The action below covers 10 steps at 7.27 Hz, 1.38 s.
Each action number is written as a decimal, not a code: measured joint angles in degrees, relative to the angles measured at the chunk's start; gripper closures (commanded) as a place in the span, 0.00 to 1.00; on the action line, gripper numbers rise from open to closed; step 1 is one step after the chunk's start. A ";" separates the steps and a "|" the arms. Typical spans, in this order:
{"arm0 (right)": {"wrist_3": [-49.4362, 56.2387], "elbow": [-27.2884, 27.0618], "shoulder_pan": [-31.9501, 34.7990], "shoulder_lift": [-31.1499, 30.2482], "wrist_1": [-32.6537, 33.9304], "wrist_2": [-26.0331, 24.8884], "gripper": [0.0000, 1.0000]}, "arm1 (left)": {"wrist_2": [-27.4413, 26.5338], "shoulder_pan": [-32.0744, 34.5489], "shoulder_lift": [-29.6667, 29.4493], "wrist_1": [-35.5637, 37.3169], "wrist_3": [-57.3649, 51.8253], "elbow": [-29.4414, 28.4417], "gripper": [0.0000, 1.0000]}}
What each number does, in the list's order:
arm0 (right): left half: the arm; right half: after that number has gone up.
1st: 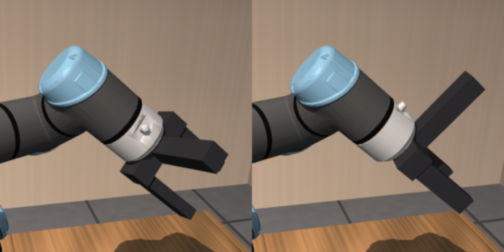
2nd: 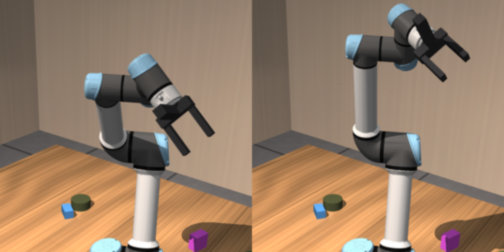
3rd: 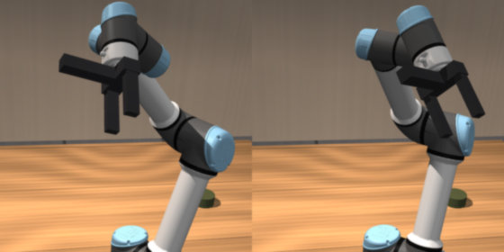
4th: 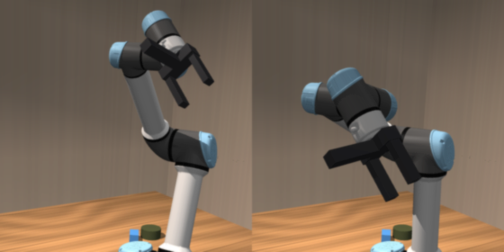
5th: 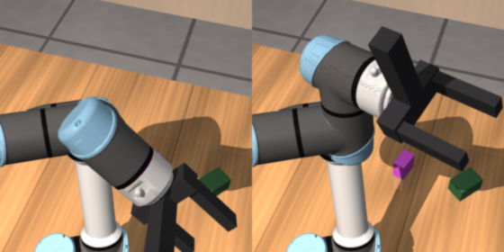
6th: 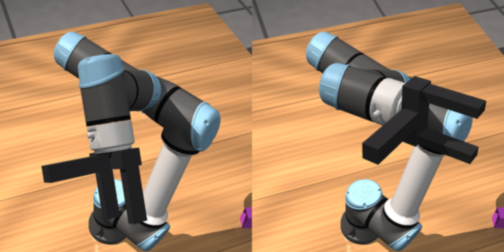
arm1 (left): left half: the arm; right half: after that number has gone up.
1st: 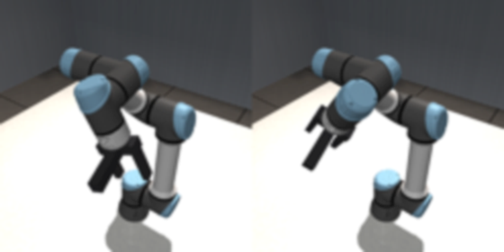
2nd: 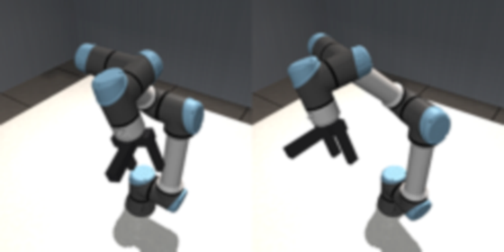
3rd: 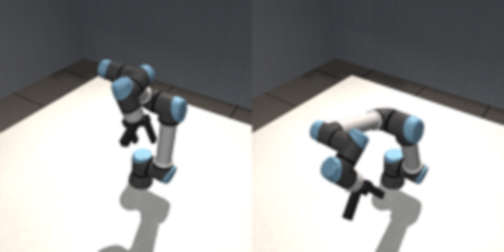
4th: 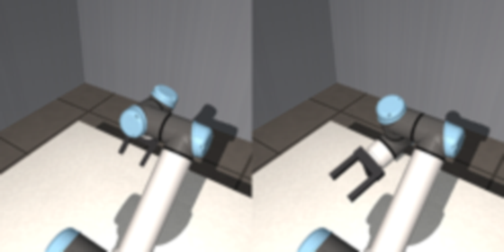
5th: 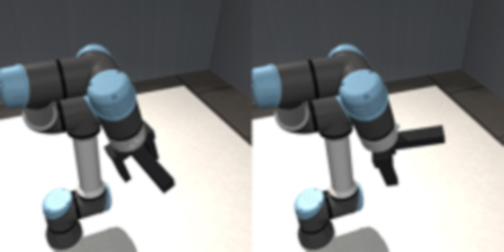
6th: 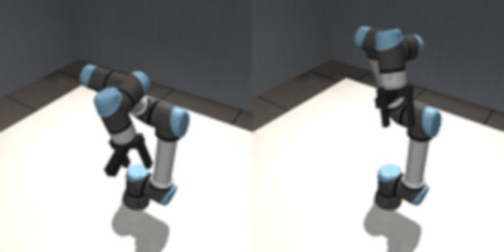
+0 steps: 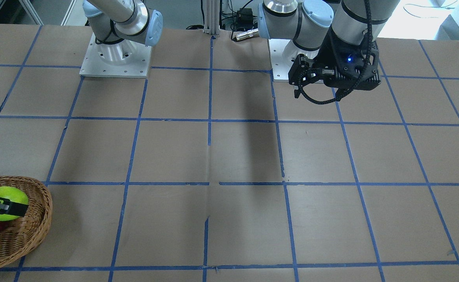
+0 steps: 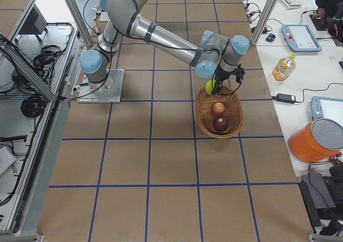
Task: Put all apples into basket
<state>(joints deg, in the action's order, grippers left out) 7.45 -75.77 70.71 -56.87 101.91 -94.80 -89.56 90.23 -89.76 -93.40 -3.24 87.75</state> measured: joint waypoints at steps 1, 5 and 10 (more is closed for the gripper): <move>0.33 0.00 -0.02 0.32 0.81 -0.09 0.04 | -0.25 -0.03 0.06 0.01 0.07 -0.14 0.00; 1.42 0.33 0.02 -2.65 -1.06 -0.39 0.00 | -0.50 -0.10 0.07 0.04 1.38 -0.37 0.00; -8.11 0.22 8.84 -22.40 -23.10 4.63 0.00 | -0.60 -0.06 2.11 -0.24 1.59 -0.65 0.00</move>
<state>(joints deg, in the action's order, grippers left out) -0.66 -75.55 79.55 -79.26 78.81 -90.17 -90.16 90.18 -87.65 -93.64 -1.65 87.10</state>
